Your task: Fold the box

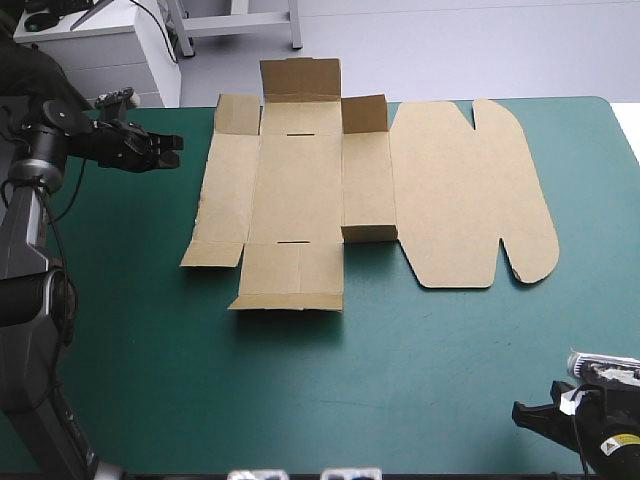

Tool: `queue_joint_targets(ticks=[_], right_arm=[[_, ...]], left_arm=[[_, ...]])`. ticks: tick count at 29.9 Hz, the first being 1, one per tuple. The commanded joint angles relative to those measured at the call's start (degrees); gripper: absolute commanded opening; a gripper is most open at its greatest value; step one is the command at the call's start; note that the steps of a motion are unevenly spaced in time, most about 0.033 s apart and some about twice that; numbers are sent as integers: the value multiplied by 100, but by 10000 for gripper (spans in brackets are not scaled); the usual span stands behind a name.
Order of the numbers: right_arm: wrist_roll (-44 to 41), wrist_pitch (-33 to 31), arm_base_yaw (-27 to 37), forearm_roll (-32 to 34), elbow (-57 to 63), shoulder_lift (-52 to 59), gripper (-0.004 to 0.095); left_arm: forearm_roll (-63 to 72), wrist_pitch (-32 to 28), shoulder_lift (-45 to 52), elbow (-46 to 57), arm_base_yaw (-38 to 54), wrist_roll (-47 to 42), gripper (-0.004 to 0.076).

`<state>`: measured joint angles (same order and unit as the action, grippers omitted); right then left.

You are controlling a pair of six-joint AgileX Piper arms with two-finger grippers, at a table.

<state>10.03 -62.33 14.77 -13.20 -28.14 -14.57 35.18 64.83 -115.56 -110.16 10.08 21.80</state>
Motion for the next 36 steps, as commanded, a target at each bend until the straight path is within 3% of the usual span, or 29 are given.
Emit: queue_joint_targets(ticks=[1, 9, 16, 21, 28, 32, 36], right_arm=[[60, 329, -21, -58, -124, -62, -14], [60, 329, -21, -58, -124, -62, -14], [60, 329, -21, -58, -124, -62, -14], [60, 329, -21, -58, -124, -62, -14], [60, 329, -21, -58, -124, -62, -14], [60, 329, -21, -58, -124, -62, -14], [60, 329, -21, -45, -124, -62, -14]], left_arm=[[472, 31, 102, -243, 36, 3, -8], [-121, 640, -217, -243, 36, 3, -8], [-581, 742, -251, -243, 36, -120, -7], [-620, 859, -251, -243, 36, -1156, -7], [-607, 901, -251, -243, 1, -1619, -3], [-607, 900, -251, -243, -100, -1619, 65], [-633, 900, -300, -243, -191, -1619, 188]])
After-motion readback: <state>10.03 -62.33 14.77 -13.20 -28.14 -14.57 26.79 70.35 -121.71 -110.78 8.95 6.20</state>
